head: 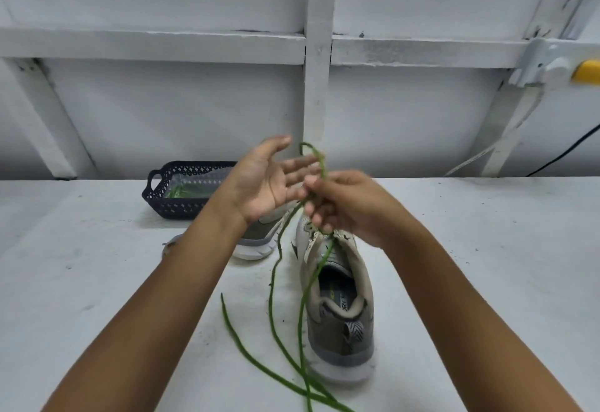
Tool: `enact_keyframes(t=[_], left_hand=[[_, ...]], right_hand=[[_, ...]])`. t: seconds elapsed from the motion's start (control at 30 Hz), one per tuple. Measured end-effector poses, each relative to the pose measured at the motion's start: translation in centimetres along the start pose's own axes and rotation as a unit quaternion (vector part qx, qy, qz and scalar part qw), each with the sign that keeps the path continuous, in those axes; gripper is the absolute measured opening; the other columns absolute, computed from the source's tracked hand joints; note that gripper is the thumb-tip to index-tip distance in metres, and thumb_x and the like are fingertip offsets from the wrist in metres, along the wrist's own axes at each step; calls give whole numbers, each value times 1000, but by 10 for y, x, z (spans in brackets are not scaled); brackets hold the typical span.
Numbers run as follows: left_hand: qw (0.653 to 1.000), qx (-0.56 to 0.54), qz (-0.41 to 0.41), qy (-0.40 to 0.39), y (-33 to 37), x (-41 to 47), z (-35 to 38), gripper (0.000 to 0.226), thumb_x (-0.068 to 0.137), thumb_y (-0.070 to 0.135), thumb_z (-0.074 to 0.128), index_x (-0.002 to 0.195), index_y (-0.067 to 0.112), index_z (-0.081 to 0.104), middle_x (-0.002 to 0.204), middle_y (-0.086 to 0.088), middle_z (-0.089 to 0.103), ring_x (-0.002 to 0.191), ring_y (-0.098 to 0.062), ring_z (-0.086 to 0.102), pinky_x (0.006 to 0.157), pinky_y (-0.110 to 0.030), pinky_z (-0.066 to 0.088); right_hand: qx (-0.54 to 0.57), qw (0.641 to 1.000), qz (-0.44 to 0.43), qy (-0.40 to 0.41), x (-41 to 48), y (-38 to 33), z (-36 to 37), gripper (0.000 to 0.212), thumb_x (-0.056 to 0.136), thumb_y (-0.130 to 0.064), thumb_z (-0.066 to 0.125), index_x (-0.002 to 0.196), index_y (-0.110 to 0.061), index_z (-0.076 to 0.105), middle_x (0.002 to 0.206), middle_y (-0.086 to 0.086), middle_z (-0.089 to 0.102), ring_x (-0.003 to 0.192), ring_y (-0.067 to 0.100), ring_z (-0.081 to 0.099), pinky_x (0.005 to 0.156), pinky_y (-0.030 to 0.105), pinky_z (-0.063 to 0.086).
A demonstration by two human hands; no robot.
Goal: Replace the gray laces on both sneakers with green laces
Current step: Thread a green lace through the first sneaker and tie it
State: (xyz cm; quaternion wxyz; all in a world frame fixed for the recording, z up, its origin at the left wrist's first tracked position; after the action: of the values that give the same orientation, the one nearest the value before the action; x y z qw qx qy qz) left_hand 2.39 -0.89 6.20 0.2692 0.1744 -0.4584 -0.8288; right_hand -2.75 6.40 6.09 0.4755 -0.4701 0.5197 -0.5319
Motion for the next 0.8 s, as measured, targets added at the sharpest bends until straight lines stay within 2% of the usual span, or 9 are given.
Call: enact_keyframes(t=[0.07,0.13,0.2,0.33,0.43,0.5,0.57,0.7,0.8], left_hand=[[998,45,-38,-12,-23,-2,-8,29,99,33,34,100,14,57,93,-14,70,78,-20,69,67,-33,56],[989,108,-89,-44,-48,-6,-13,39,95,42,34,114,14,54,98,-13,72,87,-22,70,73,-35,55],[979,160,-109,-69,-64,-11,-18,44,88,42,43,112,10,60,94,-10,72,83,-19,69,71,-30,55],[970,221,-80,-69,-62,-15,-24,21,80,20,57,93,8,68,74,-1,70,68,-9,65,63,-21,50],[973,223,-57,-36,-51,-11,-27,12,87,8,54,89,6,65,65,4,65,58,-5,60,56,-16,46],[979,201,-36,-14,-44,-7,-25,12,90,8,52,89,6,64,63,5,64,56,-4,57,52,-14,46],[981,190,-16,21,-38,-3,-26,12,92,8,52,88,8,63,61,6,63,53,-3,56,49,-14,45],[978,206,-9,43,-37,1,-28,13,93,10,52,87,10,64,60,7,63,54,-3,56,50,-13,45],[974,224,-23,31,-42,0,-30,13,92,10,53,89,7,66,61,7,65,54,-2,57,51,-13,45]], right_hand=[[124,989,-21,75,3,-14,-26,27,99,-14,41,77,-6,56,49,-1,60,39,5,53,40,14,43],[198,965,-51,163,6,-22,-55,29,100,-14,40,76,-7,55,47,-2,59,39,5,53,41,14,44],[253,936,-84,230,8,-28,-78,28,99,-13,42,75,-6,55,47,0,59,41,7,56,44,15,47],[303,895,-93,315,16,-15,-110,23,96,-12,47,75,-6,53,56,5,56,43,10,54,44,17,46],[230,928,26,291,28,17,-98,26,95,-28,54,74,-13,48,48,0,45,33,7,40,37,11,31],[132,958,132,220,30,41,-74,37,93,-45,51,79,-11,52,46,-2,43,31,6,35,36,10,25],[52,972,183,139,27,54,-50,47,93,-53,45,79,-9,58,53,-2,39,33,5,28,36,12,19],[11,984,110,139,29,43,-41,27,95,-31,54,78,-10,57,57,-3,34,35,3,23,35,11,14],[37,978,59,198,34,32,-58,22,96,-18,51,77,-11,60,55,-3,47,35,3,35,35,11,24]])
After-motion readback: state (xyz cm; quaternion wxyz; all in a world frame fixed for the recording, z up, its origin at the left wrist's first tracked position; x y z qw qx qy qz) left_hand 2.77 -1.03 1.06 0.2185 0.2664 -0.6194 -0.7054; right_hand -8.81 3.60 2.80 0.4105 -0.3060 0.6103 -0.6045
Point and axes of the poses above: each hand's wrist, its own x-axis towards the middle knuckle, its own z-axis out of the palm, y = z × x, the point moved 8 cm from there along x, towards the middle knuckle
